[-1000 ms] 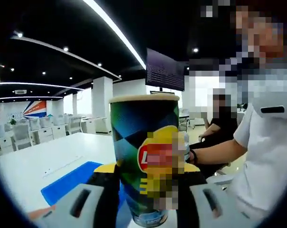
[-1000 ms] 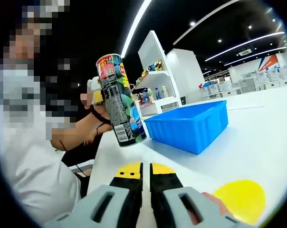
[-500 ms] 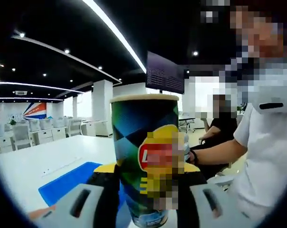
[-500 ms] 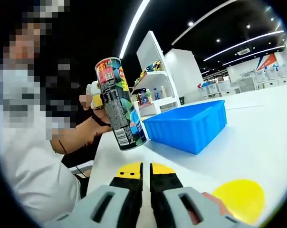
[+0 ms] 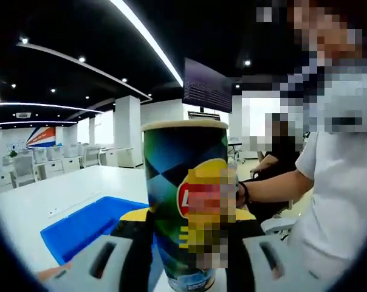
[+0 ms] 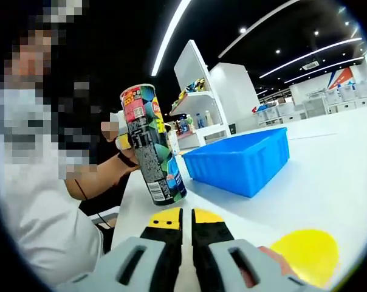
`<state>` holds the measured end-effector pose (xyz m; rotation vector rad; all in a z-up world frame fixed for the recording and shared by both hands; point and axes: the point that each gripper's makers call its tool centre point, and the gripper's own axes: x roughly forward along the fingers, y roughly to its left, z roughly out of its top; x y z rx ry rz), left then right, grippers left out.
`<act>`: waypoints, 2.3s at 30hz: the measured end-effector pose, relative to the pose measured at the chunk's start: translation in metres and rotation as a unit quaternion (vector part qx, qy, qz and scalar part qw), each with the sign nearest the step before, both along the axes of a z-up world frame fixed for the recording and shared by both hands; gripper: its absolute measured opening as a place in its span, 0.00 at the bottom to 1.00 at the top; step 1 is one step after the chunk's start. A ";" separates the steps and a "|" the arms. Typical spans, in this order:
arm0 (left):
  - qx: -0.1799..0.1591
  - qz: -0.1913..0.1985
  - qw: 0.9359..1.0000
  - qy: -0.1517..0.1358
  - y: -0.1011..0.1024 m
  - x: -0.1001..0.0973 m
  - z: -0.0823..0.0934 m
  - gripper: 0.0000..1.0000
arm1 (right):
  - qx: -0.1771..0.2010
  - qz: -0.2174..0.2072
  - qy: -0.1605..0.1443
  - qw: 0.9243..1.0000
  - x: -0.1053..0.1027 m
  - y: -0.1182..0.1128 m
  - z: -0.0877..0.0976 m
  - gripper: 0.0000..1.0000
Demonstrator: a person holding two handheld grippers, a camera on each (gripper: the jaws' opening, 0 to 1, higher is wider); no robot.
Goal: Open the lid of the chip container on the table, take out the chips, place them into the box in front of the container, and close the lid
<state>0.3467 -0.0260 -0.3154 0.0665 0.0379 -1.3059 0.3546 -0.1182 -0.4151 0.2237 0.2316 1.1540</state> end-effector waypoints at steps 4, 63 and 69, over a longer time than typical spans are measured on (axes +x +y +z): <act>-0.007 -0.001 1.000 0.004 -0.002 0.000 -0.004 0.46 | 0.000 0.000 -0.001 1.000 0.000 0.000 0.000 0.07; -0.056 0.006 0.998 -0.029 0.008 -0.004 -0.001 0.53 | -0.003 0.003 -0.014 1.000 -0.003 0.002 0.001 0.11; -0.058 0.014 0.998 -0.034 0.017 -0.002 0.001 0.55 | 0.006 0.003 -0.012 1.000 -0.003 0.002 0.004 0.13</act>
